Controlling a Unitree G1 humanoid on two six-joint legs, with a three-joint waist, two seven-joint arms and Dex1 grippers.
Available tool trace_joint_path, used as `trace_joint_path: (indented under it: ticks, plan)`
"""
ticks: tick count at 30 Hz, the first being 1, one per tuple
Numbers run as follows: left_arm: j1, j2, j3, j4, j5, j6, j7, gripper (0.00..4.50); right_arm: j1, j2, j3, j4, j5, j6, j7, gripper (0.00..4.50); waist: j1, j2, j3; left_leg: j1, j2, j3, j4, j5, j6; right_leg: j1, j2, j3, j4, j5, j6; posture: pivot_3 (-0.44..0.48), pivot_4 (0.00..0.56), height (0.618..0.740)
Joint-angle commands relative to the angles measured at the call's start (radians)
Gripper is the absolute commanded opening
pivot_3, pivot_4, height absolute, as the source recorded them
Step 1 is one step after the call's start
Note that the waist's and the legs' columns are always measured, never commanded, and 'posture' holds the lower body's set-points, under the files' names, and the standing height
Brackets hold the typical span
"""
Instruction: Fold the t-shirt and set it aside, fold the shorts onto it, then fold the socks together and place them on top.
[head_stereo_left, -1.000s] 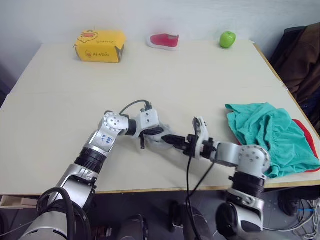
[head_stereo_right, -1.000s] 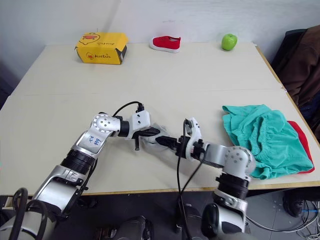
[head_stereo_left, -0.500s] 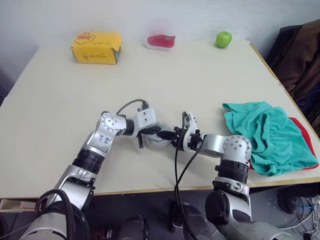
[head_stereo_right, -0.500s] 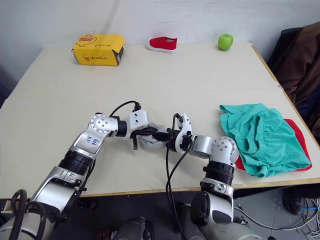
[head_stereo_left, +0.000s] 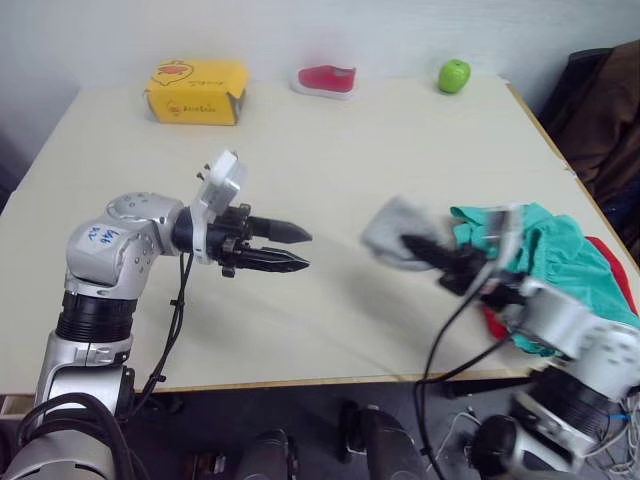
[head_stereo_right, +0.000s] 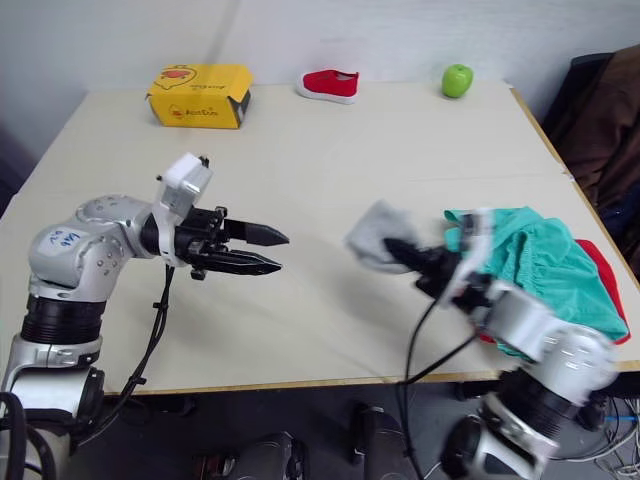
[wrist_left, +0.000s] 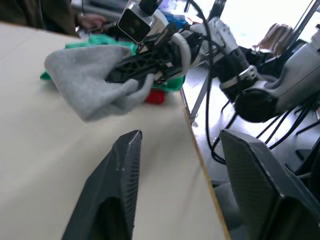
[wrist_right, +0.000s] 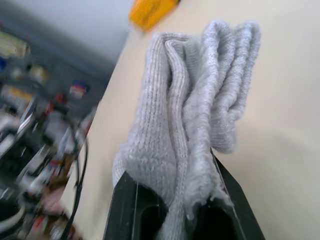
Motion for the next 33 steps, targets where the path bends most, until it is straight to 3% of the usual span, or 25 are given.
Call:
trace_joint_path:
  ticks: [1,4,10,15,20,23,25,28,31,33]
  plan:
    - [-0.034,-0.026,0.012,-0.031,-0.034,-0.004,0.034,3.64,0.079,-0.172,-0.073,0.018,0.187,-0.179,-0.135,0.20,0.008,0.000,0.000,0.000,0.000,0.000,0.000,0.000,0.000,0.001,0.000,0.000,0.000,0.000,0.000,0.000,0.150,0.740]
    - [-0.044,-0.073,-0.017,-0.035,-0.004,-0.055,0.077,4.46,0.177,-0.297,-0.123,0.167,0.116,-0.261,-0.166,0.20,0.014,-0.001,0.001,0.001,0.000,0.002,-0.001,0.000,0.000,0.001,0.001,0.002,0.000,0.000,0.000,0.000,0.150,0.740]
    - [-0.049,-0.109,-0.048,0.004,0.047,-0.137,0.112,4.46,0.205,-0.331,-0.084,0.455,-0.109,-0.464,-0.097,0.20,0.007,-0.001,0.001,0.001,0.001,0.009,-0.003,0.000,0.000,0.002,0.002,0.006,0.000,0.001,0.002,0.000,0.150,0.740]
    - [-0.075,-0.115,-0.032,0.034,0.034,-0.135,0.132,4.50,0.225,-0.319,-0.074,0.525,-0.183,-0.511,-0.016,1.85,0.010,-0.001,0.001,0.004,0.001,0.012,-0.006,0.002,-0.002,0.001,0.004,0.011,0.000,0.000,0.001,0.000,0.150,0.740]
    - [-0.063,-0.075,-0.021,0.051,-0.003,-0.086,0.090,4.50,0.400,-0.390,-0.109,0.354,-0.176,-0.463,0.164,3.41,0.019,-0.001,0.001,0.005,0.002,0.011,-0.008,0.002,-0.002,0.001,0.005,0.011,0.000,0.000,0.002,0.000,0.150,0.740]
    - [-0.053,-0.048,-0.008,0.045,-0.012,-0.072,0.082,4.50,0.594,-0.514,-0.179,0.241,-0.207,-0.402,0.330,4.46,0.029,0.001,0.002,0.005,0.002,0.011,-0.009,0.002,-0.002,0.001,0.005,0.012,-0.001,0.000,0.002,0.000,0.150,0.740]
    - [-0.047,-0.027,0.007,0.038,-0.035,-0.046,0.075,4.50,0.716,-0.600,-0.254,0.218,-0.229,-0.362,0.449,4.46,0.037,0.004,0.002,0.004,0.001,0.011,-0.009,0.001,-0.001,0.001,0.005,0.013,-0.006,0.000,0.003,0.000,0.150,0.740]
    - [-0.030,0.026,0.037,0.032,-0.068,-0.008,0.043,4.50,0.938,-0.753,-0.397,0.236,-0.384,-0.391,0.777,4.46,0.037,0.002,0.003,0.006,0.001,0.012,-0.011,0.001,-0.001,0.002,0.006,0.014,-0.007,0.000,0.004,0.000,0.150,0.740]
    - [-0.023,0.096,0.087,0.043,-0.116,0.056,0.018,4.50,1.082,-0.885,-0.537,0.369,-0.558,-0.513,1.133,4.46,0.029,-0.002,0.005,0.007,0.001,0.016,-0.014,0.001,-0.001,0.002,0.009,0.018,-0.008,-0.002,0.008,0.000,0.150,0.740]
    - [-0.014,0.158,0.107,0.048,-0.129,0.075,-0.022,4.50,1.115,-0.959,-0.584,0.477,-0.634,-0.537,1.280,4.46,0.022,-0.007,0.007,0.010,0.003,0.018,-0.015,0.001,-0.001,0.002,0.012,0.020,-0.008,-0.003,0.010,0.000,0.150,0.740]
